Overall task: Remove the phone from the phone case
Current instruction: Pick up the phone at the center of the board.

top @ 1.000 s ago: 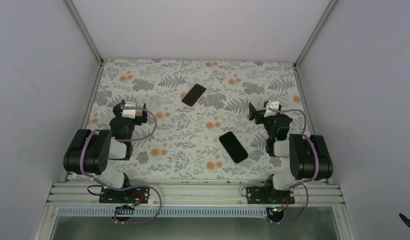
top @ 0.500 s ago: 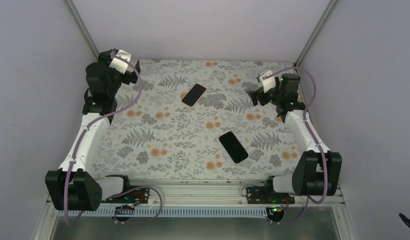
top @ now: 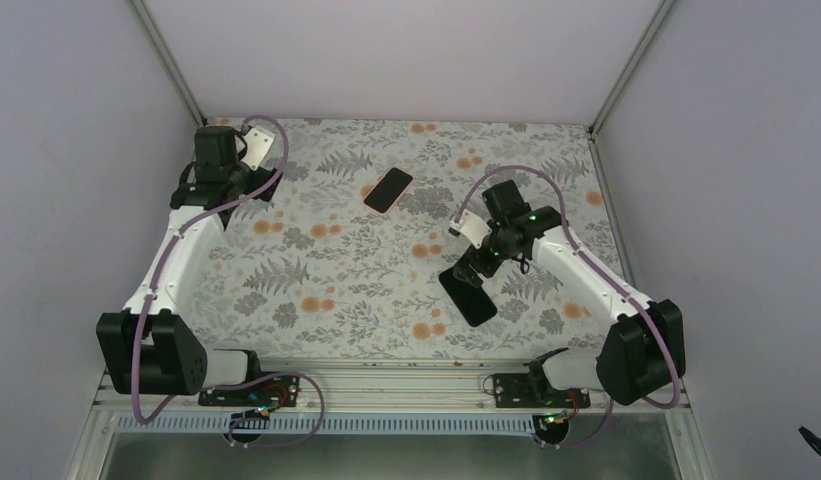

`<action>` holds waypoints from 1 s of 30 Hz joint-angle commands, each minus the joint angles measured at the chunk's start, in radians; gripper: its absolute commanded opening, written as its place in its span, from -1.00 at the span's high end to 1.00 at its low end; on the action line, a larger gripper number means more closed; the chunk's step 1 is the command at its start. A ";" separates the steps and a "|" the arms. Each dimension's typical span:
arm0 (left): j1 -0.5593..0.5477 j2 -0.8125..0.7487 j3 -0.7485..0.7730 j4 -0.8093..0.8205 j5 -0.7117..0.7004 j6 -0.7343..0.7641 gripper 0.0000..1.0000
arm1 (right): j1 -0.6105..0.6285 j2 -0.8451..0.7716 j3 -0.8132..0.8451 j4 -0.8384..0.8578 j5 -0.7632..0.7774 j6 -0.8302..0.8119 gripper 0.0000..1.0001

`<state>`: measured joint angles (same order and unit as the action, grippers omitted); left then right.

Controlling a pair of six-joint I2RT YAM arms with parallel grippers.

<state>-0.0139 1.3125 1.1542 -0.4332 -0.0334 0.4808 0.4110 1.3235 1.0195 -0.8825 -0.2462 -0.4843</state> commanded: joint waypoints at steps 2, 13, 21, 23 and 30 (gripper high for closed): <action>-0.001 0.055 0.051 -0.118 -0.008 -0.046 -1.00 | 0.042 0.054 -0.049 -0.047 0.115 0.069 -1.00; -0.003 0.075 0.014 -0.180 0.002 -0.070 -1.00 | 0.110 0.256 -0.102 0.036 0.182 0.144 -0.99; -0.002 0.055 -0.015 -0.187 0.003 -0.074 -1.00 | 0.171 0.332 -0.110 0.032 0.179 0.173 -1.00; -0.003 0.057 -0.025 -0.184 0.006 -0.077 -1.00 | 0.183 0.332 -0.106 0.032 0.183 0.177 -1.00; -0.003 0.058 -0.060 -0.173 0.003 -0.075 -1.00 | 0.198 0.386 -0.145 0.104 0.301 0.175 -1.00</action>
<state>-0.0143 1.3888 1.1175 -0.6109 -0.0326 0.4164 0.5949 1.6581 0.9226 -0.8555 -0.0017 -0.3149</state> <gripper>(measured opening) 0.998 0.997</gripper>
